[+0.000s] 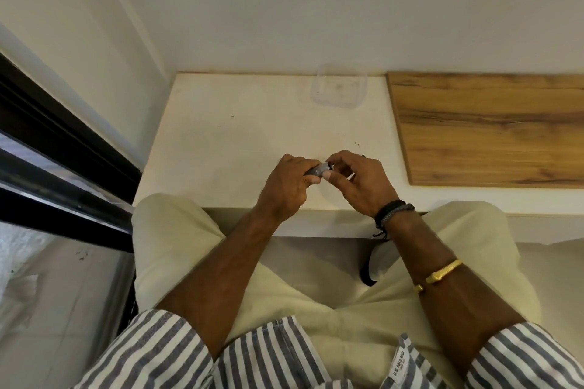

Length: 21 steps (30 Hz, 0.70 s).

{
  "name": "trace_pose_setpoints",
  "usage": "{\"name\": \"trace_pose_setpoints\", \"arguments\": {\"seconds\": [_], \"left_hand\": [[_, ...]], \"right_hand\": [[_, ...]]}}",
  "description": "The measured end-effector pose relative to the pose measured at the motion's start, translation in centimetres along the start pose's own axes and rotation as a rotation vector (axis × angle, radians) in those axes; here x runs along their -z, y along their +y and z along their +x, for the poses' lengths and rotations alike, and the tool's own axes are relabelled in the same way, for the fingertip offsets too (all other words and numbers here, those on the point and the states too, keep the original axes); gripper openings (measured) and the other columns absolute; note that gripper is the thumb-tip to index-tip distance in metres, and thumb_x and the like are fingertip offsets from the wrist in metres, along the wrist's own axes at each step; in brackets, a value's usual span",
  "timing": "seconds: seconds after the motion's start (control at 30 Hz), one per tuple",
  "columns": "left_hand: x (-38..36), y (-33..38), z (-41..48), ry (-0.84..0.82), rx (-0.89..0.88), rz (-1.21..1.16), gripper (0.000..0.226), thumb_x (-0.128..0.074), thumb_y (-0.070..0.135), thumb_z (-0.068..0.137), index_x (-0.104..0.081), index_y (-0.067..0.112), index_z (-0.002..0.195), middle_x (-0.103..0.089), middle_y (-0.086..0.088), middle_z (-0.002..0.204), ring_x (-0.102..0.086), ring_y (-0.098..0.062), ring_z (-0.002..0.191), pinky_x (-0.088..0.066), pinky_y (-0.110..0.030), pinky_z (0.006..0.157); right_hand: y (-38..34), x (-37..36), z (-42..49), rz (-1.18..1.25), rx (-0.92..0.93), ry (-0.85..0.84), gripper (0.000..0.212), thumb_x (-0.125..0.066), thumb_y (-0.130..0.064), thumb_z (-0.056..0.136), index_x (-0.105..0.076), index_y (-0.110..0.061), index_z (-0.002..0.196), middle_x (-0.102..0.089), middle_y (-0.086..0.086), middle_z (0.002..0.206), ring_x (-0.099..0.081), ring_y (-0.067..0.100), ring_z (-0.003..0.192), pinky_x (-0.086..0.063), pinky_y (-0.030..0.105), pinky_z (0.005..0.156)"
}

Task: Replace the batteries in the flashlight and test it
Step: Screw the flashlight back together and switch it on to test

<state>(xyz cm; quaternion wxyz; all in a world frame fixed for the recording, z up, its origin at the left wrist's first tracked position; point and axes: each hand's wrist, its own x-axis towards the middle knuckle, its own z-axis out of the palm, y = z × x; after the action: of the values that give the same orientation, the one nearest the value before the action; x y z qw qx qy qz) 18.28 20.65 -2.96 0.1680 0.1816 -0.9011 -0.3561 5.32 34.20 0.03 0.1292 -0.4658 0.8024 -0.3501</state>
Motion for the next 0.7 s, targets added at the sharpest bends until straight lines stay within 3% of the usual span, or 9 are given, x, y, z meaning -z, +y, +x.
{"name": "trace_pose_setpoints", "arguments": {"seconds": [0.2, 0.3, 0.4, 0.57, 0.7], "left_hand": [[0.1, 0.1, -0.1, -0.009, 0.001, 0.002, 0.017, -0.059, 0.015, 0.097, -0.068, 0.005, 0.108, -0.071, -0.009, 0.094, -0.052, -0.02, 0.086, -0.045, -0.038, 0.077], [0.2, 0.3, 0.1, 0.019, 0.006, -0.007, 0.016, -0.061, 0.014, 0.096, -0.069, 0.005, 0.107, -0.072, -0.008, 0.095, -0.052, -0.018, 0.087, -0.045, -0.036, 0.077], [0.4, 0.4, 0.0, 0.07, 0.016, -0.01, 0.02, -0.064, 0.016, 0.094, -0.07, 0.009, 0.112, -0.074, -0.005, 0.103, -0.057, -0.02, 0.094, -0.047, -0.034, 0.081], [0.6, 0.6, 0.0, 0.17, 0.055, -0.051, 0.029, -0.072, 0.021, 0.089, -0.065, 0.013, 0.116, -0.072, -0.001, 0.105, -0.061, -0.017, 0.095, -0.055, -0.034, 0.08], [0.9, 0.9, 0.1, 0.154, 0.144, -0.217, 0.044, -0.079, 0.027, 0.084, -0.065, 0.014, 0.124, -0.073, -0.001, 0.116, -0.067, -0.012, 0.102, -0.057, -0.025, 0.085]], "right_hand": [[0.1, -0.6, 0.2, -0.073, 0.063, 0.053, 0.024, -0.062, -0.036, 0.098, -0.069, -0.012, 0.096, -0.066, 0.001, 0.081, -0.058, 0.018, 0.072, -0.054, 0.046, 0.072], [0.0, -1.0, 0.2, -0.017, 0.015, 0.095, 0.022, -0.064, -0.036, 0.097, -0.068, -0.014, 0.098, -0.066, -0.004, 0.082, -0.059, 0.013, 0.073, -0.054, 0.037, 0.073], [-0.8, -1.9, -0.3, 0.182, -0.114, 0.164, 0.011, -0.07, -0.032, 0.093, -0.066, -0.025, 0.1, -0.065, -0.016, 0.083, -0.063, 0.004, 0.078, -0.053, 0.023, 0.073], [-1.8, -3.0, -0.5, 0.502, -0.315, 0.227, 0.018, -0.077, -0.024, 0.087, -0.071, -0.021, 0.104, -0.071, -0.002, 0.093, -0.068, 0.02, 0.091, -0.06, 0.04, 0.085], [-1.9, -3.1, 0.1, 0.853, -0.449, 0.255, 0.022, -0.067, -0.017, 0.095, -0.067, -0.008, 0.115, -0.071, 0.011, 0.11, -0.068, 0.027, 0.106, -0.058, 0.041, 0.094]]}}
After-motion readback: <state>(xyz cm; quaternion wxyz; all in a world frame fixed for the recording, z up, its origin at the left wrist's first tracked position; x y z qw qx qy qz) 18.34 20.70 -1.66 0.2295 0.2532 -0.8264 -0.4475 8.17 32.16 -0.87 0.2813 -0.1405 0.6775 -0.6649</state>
